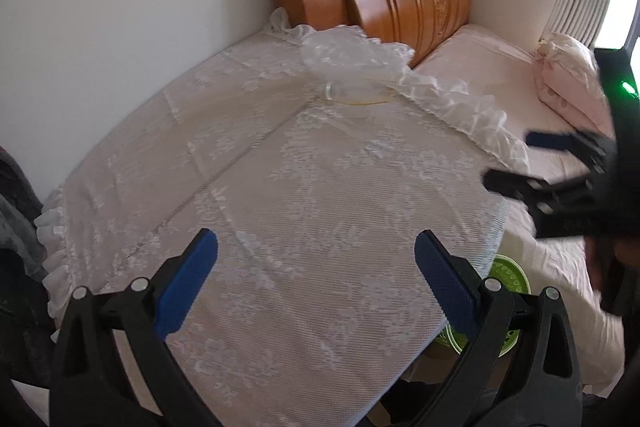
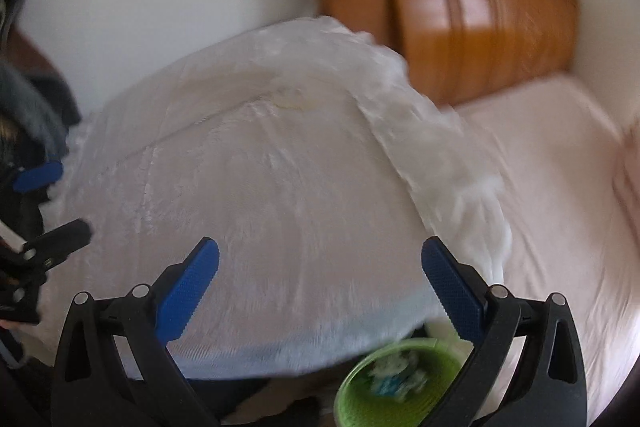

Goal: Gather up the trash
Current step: 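Move both open tools back over the clear bottle and plastic wrap, then grasp the clear plastic bottle with the right tool while the left tool grasps the clear plastic wrap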

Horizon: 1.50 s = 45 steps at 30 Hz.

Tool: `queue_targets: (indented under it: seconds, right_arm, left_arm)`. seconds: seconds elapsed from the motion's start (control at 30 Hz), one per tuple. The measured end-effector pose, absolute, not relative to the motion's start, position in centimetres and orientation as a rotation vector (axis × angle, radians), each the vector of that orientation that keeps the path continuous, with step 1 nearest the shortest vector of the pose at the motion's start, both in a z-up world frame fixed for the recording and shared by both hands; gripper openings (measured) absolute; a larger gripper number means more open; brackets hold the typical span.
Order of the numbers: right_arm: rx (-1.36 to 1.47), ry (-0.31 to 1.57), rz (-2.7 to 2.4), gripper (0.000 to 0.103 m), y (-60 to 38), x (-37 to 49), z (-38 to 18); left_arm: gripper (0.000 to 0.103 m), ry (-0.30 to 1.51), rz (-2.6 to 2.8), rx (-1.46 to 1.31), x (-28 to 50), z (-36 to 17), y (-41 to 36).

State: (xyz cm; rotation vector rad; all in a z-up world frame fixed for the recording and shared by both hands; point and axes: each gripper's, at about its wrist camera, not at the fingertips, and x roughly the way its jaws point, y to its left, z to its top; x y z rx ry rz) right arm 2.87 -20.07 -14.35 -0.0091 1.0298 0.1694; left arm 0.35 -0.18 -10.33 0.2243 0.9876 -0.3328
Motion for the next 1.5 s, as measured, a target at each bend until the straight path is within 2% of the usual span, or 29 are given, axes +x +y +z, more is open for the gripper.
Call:
queue_targets:
  seconds: [0.3,0.53,0.7,0.77,0.83,0.93,1.27,1.5]
  right_arm:
    - [-0.2,1.14,0.296,0.1,-17.5,14.5,-18.1]
    - [-0.311,1.22,0.377,0.1,-16.3,19.1,-20.5]
    - [-0.265,1.217,0.425,0.1,-15.5,21.0,-20.4]
    - [-0.277,1.217,0.419,0.094,-14.9,21.3,-20.4]
    - [-0.282,1.239,0.418,0.079,-14.6,21.7,-20.8]
    - [-0.271,1.27,0.406,0.065,-14.6,21.8,-21.5]
    - [-0.189,1.256,0.386,0.062,-15.6,20.4,-20.8]
    - [-0.027,1.23,0.409,0.062,-16.2,16.9,-19.2]
  left_arm:
    - [0.095,1.053,-0.277,0.17,3.1,-12.2,3.4]
    - [0.095,1.081,-0.236,0.111,5.3,-13.1,5.9]
    - [0.095,1.087,-0.234,0.07,6.3,-13.2,6.8]
    - [0.095,1.089,-0.236,0.053,6.8,-13.3,6.9]
    - [0.095,1.086,-0.235,0.047,7.1,-13.3,6.9]
    - [0.095,1.08,-0.234,0.051,7.4,-13.1,6.8]
    - [0.095,1.067,-0.249,0.057,7.9,-12.7,6.4]
    - [0.095,1.056,-0.278,0.077,8.5,-12.4,5.4]
